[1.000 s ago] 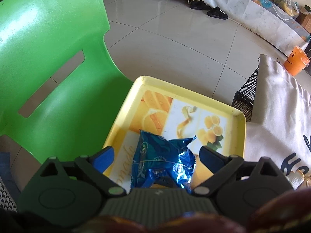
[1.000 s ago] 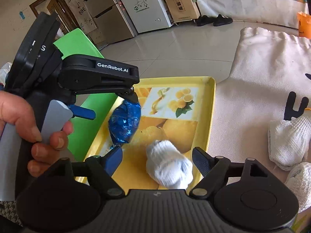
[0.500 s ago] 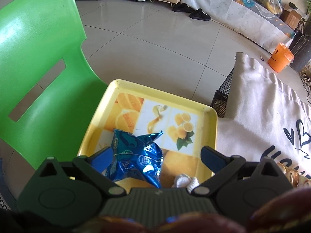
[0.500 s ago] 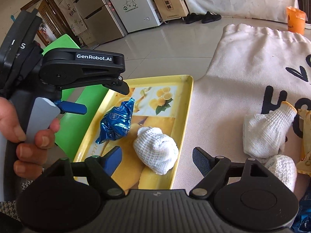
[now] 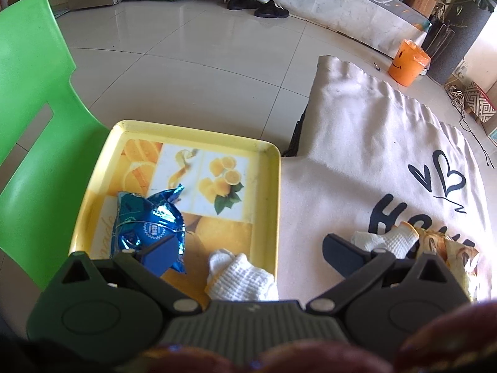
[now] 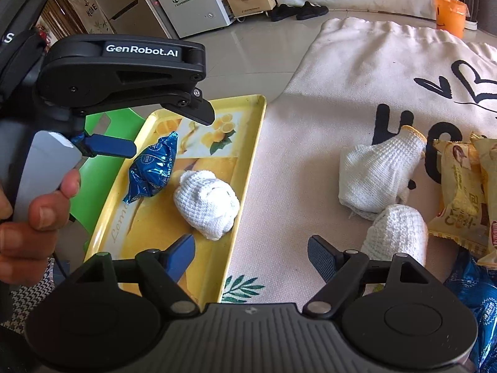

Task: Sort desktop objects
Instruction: 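Lower the glove onto the tray and open the right gripper while the left withdraws, then move the left tool toward a white knit ball while the right moves toward a blue packet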

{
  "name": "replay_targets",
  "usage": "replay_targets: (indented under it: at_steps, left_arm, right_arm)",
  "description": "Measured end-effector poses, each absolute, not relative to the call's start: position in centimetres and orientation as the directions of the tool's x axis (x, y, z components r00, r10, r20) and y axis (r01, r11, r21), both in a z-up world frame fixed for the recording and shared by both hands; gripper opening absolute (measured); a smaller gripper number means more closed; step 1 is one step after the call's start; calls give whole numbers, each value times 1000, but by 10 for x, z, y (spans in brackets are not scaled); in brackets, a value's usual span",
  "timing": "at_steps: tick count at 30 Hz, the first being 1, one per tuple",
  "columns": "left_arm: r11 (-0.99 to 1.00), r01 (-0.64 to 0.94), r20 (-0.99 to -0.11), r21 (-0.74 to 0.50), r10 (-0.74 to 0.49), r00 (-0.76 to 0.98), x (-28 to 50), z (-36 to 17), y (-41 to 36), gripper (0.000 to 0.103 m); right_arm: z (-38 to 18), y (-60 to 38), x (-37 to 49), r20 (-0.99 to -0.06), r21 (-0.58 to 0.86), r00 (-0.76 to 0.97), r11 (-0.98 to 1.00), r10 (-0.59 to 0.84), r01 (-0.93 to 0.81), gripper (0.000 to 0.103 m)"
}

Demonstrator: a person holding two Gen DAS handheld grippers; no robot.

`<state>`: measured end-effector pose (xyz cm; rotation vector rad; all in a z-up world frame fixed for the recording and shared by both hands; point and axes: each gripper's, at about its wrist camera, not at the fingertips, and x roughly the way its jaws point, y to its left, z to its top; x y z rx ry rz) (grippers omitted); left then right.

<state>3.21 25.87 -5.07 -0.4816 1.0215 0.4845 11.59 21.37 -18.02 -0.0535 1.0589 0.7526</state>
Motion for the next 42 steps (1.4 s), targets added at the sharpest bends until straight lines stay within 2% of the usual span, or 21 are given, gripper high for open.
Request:
replay_targets:
  at_steps: [19,26,42]
  left_arm:
    - [879,-438,-879,-191,46,475,57,-45,176,102]
    - [899,-391,-881,-198,11,473,63,-48,149,102]
    - [933,-317,-914,-172,-30,405,80,-76,98,102]
  right_arm:
    - [-163,148,115,-835,234,346,846,427,-480,81]
    - [-160,106,114,-852,219,373,898,366,-381,81]
    - [-173,42,127,-867,261,365,934,338,-245,81]
